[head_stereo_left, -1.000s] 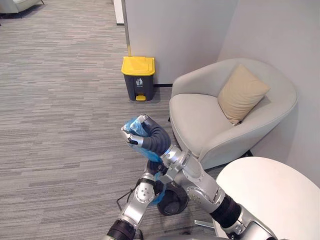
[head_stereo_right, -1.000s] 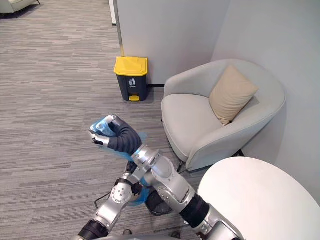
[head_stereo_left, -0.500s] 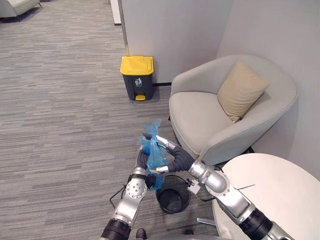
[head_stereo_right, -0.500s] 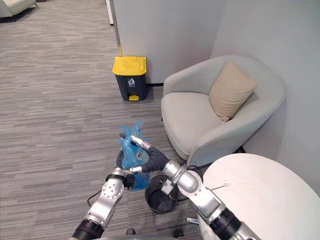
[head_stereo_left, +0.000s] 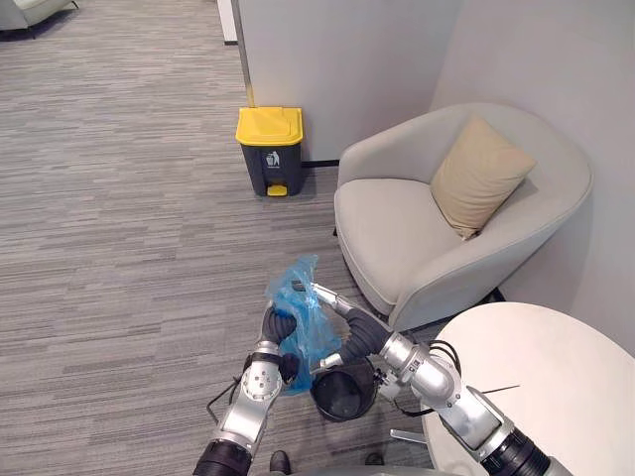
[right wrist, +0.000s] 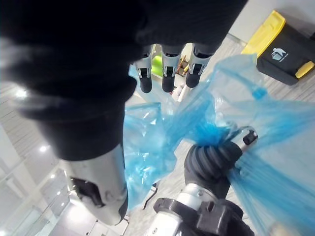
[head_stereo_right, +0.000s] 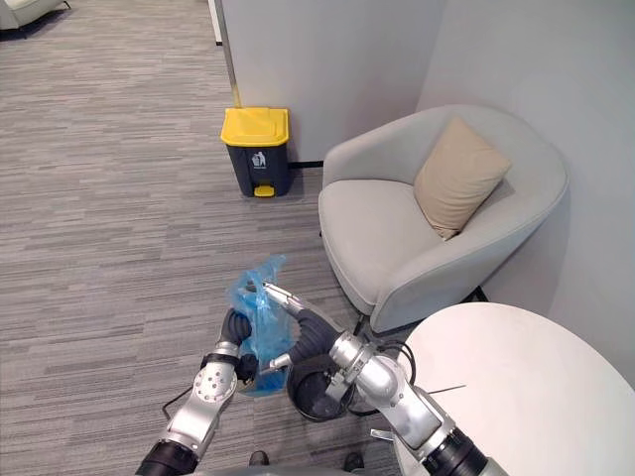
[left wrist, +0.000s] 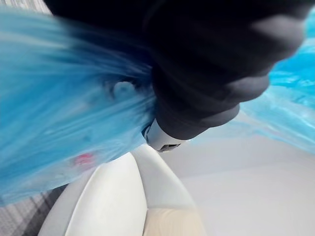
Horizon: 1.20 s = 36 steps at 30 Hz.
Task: Gather rubbish on tea table into small bin, then transfer packed bag to large trash can.
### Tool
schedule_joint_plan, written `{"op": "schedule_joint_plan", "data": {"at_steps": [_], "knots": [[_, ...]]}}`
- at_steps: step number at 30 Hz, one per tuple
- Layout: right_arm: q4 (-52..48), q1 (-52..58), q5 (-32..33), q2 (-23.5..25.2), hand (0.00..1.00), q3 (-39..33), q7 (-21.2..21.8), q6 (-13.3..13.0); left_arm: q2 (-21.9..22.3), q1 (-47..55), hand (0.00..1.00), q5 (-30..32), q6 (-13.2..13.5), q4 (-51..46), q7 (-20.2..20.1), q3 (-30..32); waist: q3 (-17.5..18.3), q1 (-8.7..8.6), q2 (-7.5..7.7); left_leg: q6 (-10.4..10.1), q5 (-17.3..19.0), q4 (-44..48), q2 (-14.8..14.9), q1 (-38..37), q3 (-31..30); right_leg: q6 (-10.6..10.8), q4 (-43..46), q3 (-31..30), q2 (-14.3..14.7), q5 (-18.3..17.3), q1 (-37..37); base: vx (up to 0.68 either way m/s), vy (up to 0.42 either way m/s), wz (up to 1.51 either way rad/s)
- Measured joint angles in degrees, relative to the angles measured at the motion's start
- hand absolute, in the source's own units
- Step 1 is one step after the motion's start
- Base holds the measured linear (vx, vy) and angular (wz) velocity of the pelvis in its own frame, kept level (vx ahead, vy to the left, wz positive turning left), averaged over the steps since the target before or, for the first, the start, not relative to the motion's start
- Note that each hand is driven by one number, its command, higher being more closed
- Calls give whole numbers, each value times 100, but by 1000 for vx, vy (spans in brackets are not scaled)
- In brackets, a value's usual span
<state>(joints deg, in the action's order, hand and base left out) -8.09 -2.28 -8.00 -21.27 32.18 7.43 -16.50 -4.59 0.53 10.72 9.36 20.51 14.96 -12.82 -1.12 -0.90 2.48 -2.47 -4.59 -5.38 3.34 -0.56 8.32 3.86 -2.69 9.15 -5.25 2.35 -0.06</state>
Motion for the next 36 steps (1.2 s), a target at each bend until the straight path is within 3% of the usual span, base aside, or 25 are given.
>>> {"op": "schedule_joint_plan", "data": {"at_steps": [6,11,18,25,27,32,36], "knots": [[216,376,-116,165,0,-639,-160,-73,-28,129,100,-99,0,399,-14,299,-45,-29,-13,-5,3,0,43,-19,5,-5,-25,-2,9,4,28,0,0,0],[520,526,-138,340,0,-870,-230,-80,-133,322,100,-115,-1,495,-101,504,-126,-127,-25,-34,23,0,24,-44,-11,-21,-89,20,32,18,90,0,0,0],[1033,647,-435,448,0,-1127,-251,-79,-214,351,100,-117,-1,870,-133,677,-131,-129,-33,-34,23,1,37,-19,-33,-29,-171,41,58,46,109,0,0,0],[2099,713,-838,692,0,-1400,-287,-71,-247,448,100,-164,3,1039,-239,895,-157,-131,-69,-34,23,1,35,-20,-48,-29,-179,92,58,46,118,-4,-1,0],[2483,720,-769,887,0,-1673,-369,-42,-247,470,100,-167,2,1196,-240,905,-170,-131,-89,-34,23,0,35,-20,-50,-29,-179,94,57,46,118,0,0,0],[3435,723,85,1181,0,-2309,-517,183,-231,666,100,-229,-5,1400,-345,1049,-201,-136,-134,-36,24,0,34,-21,-53,-29,-204,107,57,46,132,0,0,0],[3755,727,359,1228,0,-2347,-617,236,-235,734,100,-234,-5,1660,-435,1119,-203,-140,-137,-42,28,0,29,-39,-88,-30,-254,149,58,50,191,-4,-7,5]]}}
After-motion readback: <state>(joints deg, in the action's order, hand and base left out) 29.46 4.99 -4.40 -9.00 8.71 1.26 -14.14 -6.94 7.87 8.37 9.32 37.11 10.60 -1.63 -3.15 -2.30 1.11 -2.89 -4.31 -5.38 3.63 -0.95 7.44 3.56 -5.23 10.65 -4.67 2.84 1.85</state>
